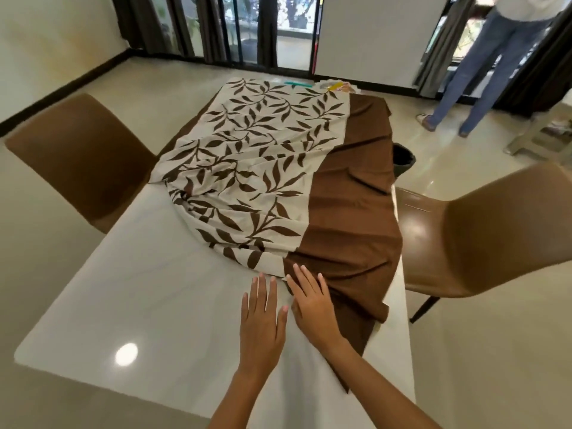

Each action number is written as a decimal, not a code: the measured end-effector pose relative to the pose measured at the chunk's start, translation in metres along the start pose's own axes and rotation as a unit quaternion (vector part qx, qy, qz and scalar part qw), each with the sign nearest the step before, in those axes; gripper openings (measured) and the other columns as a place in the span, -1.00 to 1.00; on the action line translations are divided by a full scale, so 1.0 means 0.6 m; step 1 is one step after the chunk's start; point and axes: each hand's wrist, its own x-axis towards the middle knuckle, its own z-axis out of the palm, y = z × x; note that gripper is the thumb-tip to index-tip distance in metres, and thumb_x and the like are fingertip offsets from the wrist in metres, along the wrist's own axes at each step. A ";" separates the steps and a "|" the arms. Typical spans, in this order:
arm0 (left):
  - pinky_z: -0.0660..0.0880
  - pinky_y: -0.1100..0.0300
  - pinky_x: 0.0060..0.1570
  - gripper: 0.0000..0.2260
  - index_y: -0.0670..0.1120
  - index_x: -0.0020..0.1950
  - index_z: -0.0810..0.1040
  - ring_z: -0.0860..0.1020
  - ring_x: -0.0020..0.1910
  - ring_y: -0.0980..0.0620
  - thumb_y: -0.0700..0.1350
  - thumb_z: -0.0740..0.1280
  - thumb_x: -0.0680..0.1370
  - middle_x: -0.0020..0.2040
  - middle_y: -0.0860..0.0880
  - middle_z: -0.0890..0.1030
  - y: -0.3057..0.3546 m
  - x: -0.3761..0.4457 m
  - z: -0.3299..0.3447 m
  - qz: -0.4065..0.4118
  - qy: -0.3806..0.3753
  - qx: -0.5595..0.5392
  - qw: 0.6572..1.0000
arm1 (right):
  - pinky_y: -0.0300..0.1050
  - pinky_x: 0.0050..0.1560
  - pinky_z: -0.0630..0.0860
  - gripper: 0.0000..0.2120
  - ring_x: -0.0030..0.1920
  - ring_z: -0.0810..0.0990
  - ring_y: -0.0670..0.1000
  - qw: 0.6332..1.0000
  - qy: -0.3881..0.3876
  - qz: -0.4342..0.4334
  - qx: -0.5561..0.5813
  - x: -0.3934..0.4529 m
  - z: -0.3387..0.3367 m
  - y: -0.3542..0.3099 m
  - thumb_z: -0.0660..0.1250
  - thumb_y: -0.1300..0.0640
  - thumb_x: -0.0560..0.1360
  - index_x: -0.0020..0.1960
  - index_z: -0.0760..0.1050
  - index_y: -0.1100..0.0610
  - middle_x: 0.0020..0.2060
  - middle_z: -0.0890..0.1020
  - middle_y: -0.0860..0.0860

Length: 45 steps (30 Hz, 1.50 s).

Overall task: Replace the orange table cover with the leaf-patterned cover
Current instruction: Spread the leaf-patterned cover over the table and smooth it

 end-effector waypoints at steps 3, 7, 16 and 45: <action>-0.13 0.11 0.47 -0.47 -0.06 0.55 0.06 -0.02 0.53 0.00 0.19 -0.16 0.65 0.55 -0.10 0.10 -0.026 0.016 -0.015 -0.028 0.015 0.001 1.000 | 0.13 0.36 0.24 -0.63 0.36 0.40 0.07 1.000 0.004 -0.009 0.015 0.040 0.010 -0.018 0.30 0.20 0.49 0.29 0.48 0.11 0.33 0.47 0.09; -0.19 0.18 0.47 -0.45 -0.06 0.55 0.03 -0.07 0.53 0.05 0.21 -0.16 0.65 0.55 -0.09 0.08 -0.068 0.046 -0.044 -0.055 0.032 -0.005 0.998 | 0.08 0.37 0.22 -0.58 0.34 0.43 0.08 0.999 0.023 -0.010 0.038 0.100 0.020 -0.051 0.42 0.26 0.41 0.26 0.50 0.14 0.30 0.50 0.11; -0.20 0.19 0.48 -0.47 -0.07 0.56 0.07 -0.05 0.54 0.04 0.14 -0.04 0.64 0.57 -0.06 0.02 -0.244 0.160 -0.114 -0.053 0.042 -0.014 0.998 | 0.07 0.40 0.23 -0.69 0.39 0.35 0.05 0.996 0.042 0.002 0.082 0.282 0.124 -0.174 0.26 0.15 0.55 0.28 0.46 0.13 0.33 0.46 0.09; -0.23 0.14 0.48 -0.44 -0.08 0.56 0.05 -0.07 0.55 0.00 0.19 -0.10 0.65 0.58 -0.04 -0.06 -0.420 0.482 -0.153 0.071 -0.007 -0.054 0.996 | 0.24 0.39 0.09 -0.58 0.43 0.27 0.15 0.972 0.113 0.082 -0.190 0.612 0.197 -0.106 0.24 0.25 0.49 0.35 0.38 0.17 0.40 0.35 0.17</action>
